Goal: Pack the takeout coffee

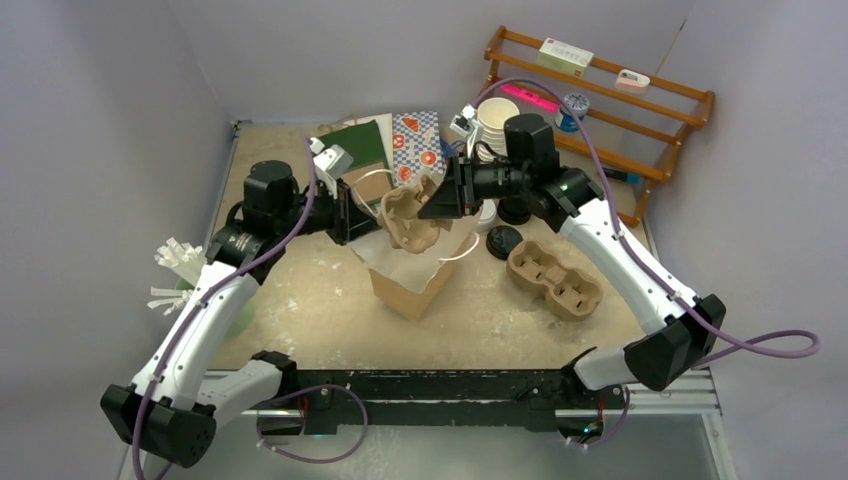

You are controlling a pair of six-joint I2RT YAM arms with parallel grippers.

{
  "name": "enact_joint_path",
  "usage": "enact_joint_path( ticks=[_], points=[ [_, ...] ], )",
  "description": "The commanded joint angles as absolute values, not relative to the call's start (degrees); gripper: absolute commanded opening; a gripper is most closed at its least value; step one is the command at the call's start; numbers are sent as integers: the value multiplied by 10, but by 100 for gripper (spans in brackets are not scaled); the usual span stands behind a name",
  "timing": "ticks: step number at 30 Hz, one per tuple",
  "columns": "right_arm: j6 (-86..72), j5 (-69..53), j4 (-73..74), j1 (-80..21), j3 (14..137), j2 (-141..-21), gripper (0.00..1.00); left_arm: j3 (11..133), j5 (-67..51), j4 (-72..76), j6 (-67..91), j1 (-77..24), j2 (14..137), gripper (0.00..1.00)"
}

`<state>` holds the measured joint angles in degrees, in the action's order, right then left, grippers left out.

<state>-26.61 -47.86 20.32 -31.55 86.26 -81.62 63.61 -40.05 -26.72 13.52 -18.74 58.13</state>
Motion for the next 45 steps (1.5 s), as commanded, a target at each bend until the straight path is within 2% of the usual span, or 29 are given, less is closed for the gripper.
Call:
enact_joint_path(
  ticks=[1, 8, 15, 24, 45],
  points=[
    [-228, -371, 288, -316, 843, -800, 24, 606, -431, -223, 153, -184, 611, 0],
    [-173, -220, 353, -328, 854, -806, 23, 597, -402, -238, 122, -184, 635, 0],
    [-145, -86, 390, -406, 886, -848, 23, 600, -394, -236, 116, -184, 631, 0],
    [-108, 39, 426, -491, 913, -862, 24, 598, -327, -234, 106, -184, 605, 0],
    [-49, 63, 424, -532, 894, -926, 19, 592, -303, -198, 110, -195, 626, 2]
  ],
)
